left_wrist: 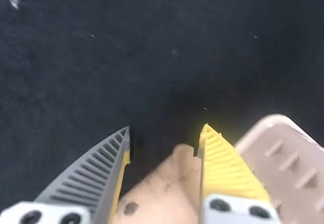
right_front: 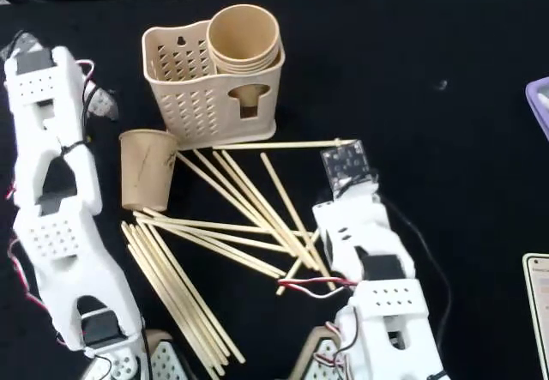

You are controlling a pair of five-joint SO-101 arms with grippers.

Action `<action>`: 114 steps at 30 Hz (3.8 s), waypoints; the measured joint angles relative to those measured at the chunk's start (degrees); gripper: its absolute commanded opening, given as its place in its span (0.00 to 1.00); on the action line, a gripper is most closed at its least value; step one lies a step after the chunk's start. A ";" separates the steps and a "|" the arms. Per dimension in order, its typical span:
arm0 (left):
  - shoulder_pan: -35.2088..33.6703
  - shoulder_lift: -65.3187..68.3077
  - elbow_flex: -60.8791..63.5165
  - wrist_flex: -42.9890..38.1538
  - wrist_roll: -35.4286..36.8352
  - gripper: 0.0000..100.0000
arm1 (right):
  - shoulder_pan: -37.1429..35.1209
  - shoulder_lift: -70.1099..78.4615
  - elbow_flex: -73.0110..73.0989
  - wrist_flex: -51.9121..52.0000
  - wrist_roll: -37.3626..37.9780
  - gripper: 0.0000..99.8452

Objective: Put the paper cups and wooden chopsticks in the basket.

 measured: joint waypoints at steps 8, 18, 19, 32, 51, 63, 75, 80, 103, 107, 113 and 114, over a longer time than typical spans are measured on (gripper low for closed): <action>2.37 5.54 -14.95 9.85 0.00 0.23 | 0.00 0.00 0.00 0.00 0.00 0.19; 4.31 5.89 -6.68 10.11 -6.59 0.22 | 0.00 0.00 0.00 0.00 0.00 0.19; 4.22 5.89 -5.98 10.11 -7.03 0.22 | 0.00 0.00 0.00 0.00 0.00 0.19; 2.02 -10.20 12.13 10.11 -11.52 0.05 | 0.00 0.00 0.00 0.00 0.00 0.19; 0.70 -38.68 22.68 10.20 -28.75 0.03 | 0.00 0.00 0.00 0.00 0.00 0.19; 4.04 -53.19 7.21 -5.19 -12.75 0.04 | 0.00 0.00 0.00 0.00 0.00 0.19; 31.30 -53.63 6.77 -17.67 -7.47 0.04 | 0.00 0.00 0.00 0.00 0.00 0.19; 33.76 -51.43 9.14 -22.42 -3.52 0.04 | 0.00 0.00 0.00 0.00 0.00 0.19; 29.80 -38.68 11.43 -26.29 -2.99 0.13 | 0.00 0.00 0.00 0.00 0.00 0.19; 29.63 -38.42 11.43 -23.82 -2.73 0.17 | 0.00 0.00 0.00 0.00 0.00 0.19; 29.80 -38.42 11.43 -23.21 -2.73 0.17 | 0.00 0.00 0.00 0.00 0.00 0.19; 29.80 -38.42 11.16 -22.77 -2.73 0.17 | 0.00 0.00 0.00 0.00 0.00 0.19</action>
